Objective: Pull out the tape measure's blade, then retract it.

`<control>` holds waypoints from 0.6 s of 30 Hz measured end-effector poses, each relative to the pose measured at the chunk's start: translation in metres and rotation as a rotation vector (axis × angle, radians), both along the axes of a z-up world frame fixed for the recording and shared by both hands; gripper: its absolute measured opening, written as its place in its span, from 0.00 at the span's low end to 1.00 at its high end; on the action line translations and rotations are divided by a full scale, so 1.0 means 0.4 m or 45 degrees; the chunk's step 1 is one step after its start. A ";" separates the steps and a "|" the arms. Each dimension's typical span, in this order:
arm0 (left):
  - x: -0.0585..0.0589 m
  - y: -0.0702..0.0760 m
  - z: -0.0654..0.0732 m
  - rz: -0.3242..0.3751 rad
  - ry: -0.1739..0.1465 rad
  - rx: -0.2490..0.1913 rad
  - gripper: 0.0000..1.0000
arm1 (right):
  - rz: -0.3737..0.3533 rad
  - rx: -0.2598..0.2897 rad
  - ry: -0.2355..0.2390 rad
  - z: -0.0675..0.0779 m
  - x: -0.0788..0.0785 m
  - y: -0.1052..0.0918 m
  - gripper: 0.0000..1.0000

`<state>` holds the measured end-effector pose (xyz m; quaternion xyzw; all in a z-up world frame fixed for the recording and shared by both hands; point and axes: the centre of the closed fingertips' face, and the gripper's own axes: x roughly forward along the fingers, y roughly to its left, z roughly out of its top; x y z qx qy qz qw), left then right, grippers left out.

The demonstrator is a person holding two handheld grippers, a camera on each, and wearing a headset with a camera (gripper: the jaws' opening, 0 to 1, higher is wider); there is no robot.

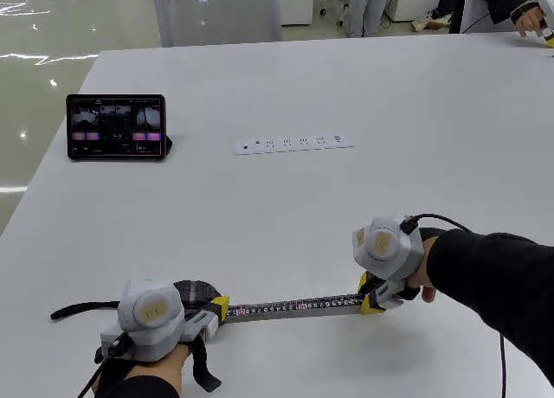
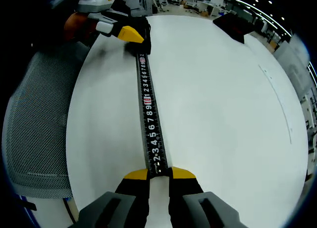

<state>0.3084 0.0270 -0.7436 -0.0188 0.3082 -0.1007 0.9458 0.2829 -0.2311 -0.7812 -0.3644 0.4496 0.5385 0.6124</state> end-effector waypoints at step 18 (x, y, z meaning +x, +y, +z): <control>0.000 0.001 0.000 0.000 0.009 -0.003 0.59 | 0.044 -0.011 -0.009 0.000 -0.002 0.017 0.10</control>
